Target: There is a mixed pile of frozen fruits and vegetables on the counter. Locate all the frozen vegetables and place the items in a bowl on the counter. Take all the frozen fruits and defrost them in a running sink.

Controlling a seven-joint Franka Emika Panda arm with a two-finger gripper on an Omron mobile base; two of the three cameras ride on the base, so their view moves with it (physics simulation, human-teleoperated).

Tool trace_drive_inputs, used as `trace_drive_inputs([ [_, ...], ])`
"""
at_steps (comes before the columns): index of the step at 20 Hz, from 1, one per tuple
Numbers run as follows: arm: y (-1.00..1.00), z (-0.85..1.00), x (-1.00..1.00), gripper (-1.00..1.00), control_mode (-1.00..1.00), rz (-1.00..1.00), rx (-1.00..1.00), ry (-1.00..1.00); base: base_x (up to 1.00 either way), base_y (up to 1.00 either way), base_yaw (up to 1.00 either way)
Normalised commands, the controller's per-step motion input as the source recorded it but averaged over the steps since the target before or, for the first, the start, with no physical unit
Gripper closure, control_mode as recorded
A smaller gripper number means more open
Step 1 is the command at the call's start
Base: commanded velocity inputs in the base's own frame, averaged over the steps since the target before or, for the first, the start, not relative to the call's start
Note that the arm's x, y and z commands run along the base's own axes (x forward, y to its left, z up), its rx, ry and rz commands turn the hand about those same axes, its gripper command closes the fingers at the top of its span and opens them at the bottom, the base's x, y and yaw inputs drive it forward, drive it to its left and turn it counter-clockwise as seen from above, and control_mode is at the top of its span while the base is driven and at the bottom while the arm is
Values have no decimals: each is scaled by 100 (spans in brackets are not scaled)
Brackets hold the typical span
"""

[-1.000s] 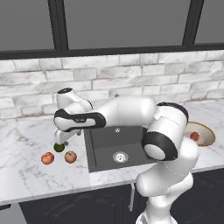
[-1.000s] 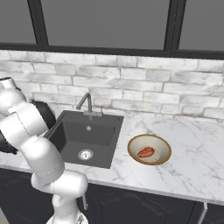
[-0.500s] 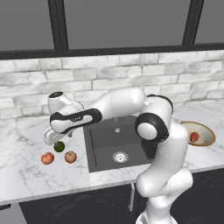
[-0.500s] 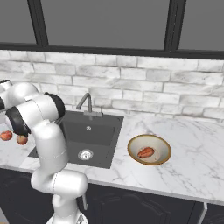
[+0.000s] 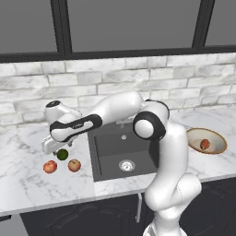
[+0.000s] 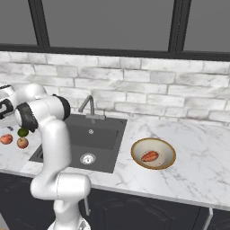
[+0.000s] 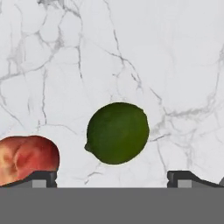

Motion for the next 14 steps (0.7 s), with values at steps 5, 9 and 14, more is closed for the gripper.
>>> trace_drive_inputs([
  [5,10,-28,40,-100,-100,-6,0,0,0,0,0],
  [9,8,-27,15,-100,-100,-5,0,3,0,0,0],
  [14,9,-27,-5,-100,-100,-6,0,4,0,0,0],
])
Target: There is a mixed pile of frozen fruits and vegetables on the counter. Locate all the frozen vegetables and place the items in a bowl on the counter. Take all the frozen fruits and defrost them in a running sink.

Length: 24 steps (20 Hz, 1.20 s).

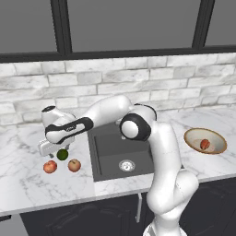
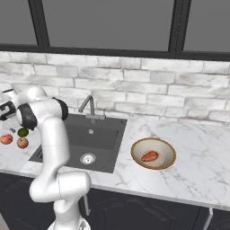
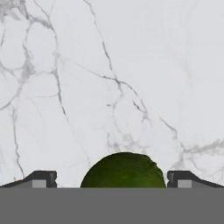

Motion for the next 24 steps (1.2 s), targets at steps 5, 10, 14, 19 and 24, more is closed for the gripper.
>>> trace_drive_inputs([
  [5,-4,-20,-19,-100,-100,-10,0,1,0,0,0],
  [10,-7,-18,-13,-100,-100,-7,0,0,0,0,0],
  [14,-5,-18,-19,-100,-100,-8,0,0,0,0,0],
  [19,-1,-16,-15,-100,-100,-8,0,0,0,0,0],
  [24,0,-13,-5,100,-100,-6,0,0,0,0,0],
])
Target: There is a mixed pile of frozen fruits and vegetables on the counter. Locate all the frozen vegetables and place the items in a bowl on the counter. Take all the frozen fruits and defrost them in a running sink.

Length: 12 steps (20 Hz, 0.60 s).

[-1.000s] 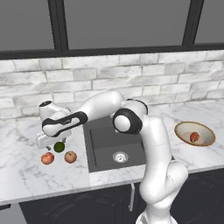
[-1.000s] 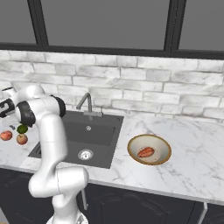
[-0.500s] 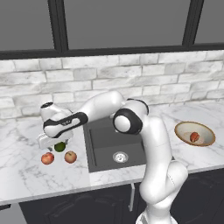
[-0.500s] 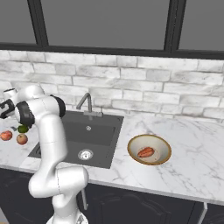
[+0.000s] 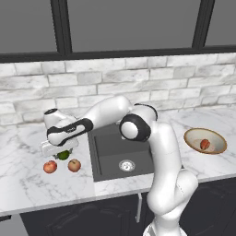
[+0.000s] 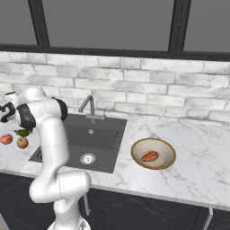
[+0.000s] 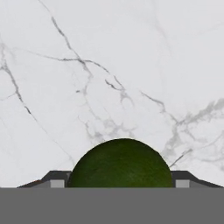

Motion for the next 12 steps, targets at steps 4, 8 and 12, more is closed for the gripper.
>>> trace_drive_inputs([
  [4,0,-6,0,100,-100,-2,0,0,0,0,0],
  [8,0,6,-6,100,-100,-1,0,0,0,0,0],
  [12,-18,28,-29,100,-100,-2,-1,0,0,0,0],
])
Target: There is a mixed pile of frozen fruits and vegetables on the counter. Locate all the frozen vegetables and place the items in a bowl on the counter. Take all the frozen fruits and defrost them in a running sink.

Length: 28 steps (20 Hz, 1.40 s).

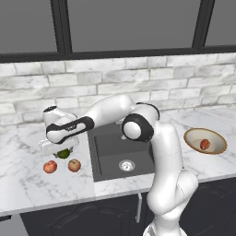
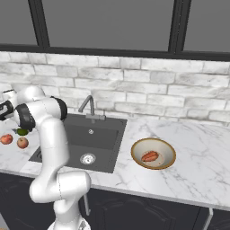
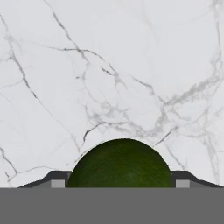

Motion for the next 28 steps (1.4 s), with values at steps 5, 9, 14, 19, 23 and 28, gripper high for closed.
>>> trace_drive_inputs([
  [5,-36,35,-37,100,-100,-7,0,0,0,0,0],
  [9,-55,36,-38,100,-100,-12,2,0,0,0,0],
  [14,-58,34,-40,100,-100,-12,5,0,0,0,0],
  [19,-57,34,-35,100,-100,-12,5,0,0,0,0],
  [23,-55,33,-34,100,-100,-12,4,0,0,0,0],
  [28,-51,18,-21,100,-100,-13,-1,1,0,0,0],
])
